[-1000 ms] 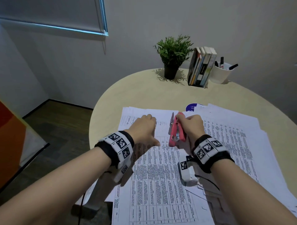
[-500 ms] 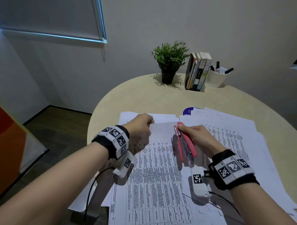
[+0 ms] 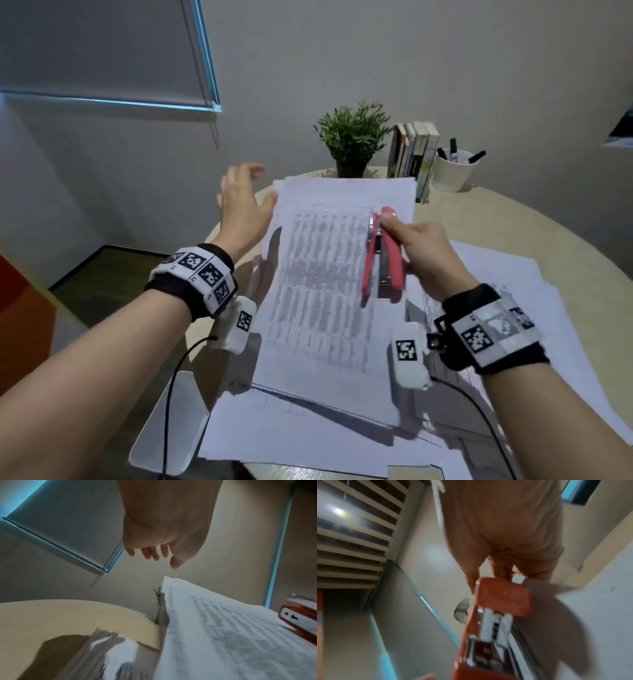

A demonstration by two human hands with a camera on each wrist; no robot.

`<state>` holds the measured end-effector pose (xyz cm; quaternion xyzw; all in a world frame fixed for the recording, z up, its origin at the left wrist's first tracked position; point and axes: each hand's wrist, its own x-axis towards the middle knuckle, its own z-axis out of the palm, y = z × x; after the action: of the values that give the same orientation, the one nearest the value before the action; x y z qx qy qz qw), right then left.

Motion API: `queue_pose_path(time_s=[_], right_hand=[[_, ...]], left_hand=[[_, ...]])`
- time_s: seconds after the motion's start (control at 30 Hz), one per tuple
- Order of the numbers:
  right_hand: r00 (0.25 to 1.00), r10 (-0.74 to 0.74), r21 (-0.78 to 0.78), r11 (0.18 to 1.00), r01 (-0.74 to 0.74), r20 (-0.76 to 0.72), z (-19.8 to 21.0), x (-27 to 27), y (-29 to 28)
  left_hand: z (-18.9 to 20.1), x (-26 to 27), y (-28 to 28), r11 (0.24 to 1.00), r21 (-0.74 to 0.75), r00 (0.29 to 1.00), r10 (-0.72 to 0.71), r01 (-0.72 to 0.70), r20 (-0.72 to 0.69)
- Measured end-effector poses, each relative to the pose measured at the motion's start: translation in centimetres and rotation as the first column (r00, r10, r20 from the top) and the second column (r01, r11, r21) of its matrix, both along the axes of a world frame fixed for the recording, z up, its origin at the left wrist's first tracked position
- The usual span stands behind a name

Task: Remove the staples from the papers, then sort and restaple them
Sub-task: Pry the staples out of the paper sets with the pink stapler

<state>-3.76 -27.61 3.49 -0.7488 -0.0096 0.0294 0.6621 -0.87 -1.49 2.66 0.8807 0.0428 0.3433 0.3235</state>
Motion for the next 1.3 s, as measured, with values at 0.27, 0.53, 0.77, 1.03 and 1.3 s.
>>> queue_pose_path(time_s=[0.27,0.53,0.77,1.03,1.3], right_hand=[[0.971,-0.240,-0.605,0.774,0.186,-0.009,-2.3,1.4,-10.1],[0.908,-0.417,-0.820,0.508,0.263,0.033,-5.5,2.2,-13.8],[0.908,-0.419,-0.670,0.674,0.312,0.002,-4.8,2.7,-10.6],[0.977,-0.182,-0.587,0.805,0.081,-0.115,-5.8,2.1,-5.5],[0.987,-0.128,-0.596,0.802,0.045,-0.097,-6.5,1.7,-4.2]], left_hand=[[-5.7,0.2,-0.7,0.951,0.252,0.841,-0.018,0.182,-0.541],[-8.1,0.6,-2.4,0.856,0.288,0.655,-0.076,0.429,-0.752],[-6.9,1.2,-4.3,0.805,0.351,0.679,-0.085,0.478,-0.730],[-6.4,0.6,-5.6,0.863,0.103,0.640,-0.280,0.494,-0.715],[-5.9,-0.4,-5.7,0.863,0.095,0.659,-0.303,0.497,-0.689]])
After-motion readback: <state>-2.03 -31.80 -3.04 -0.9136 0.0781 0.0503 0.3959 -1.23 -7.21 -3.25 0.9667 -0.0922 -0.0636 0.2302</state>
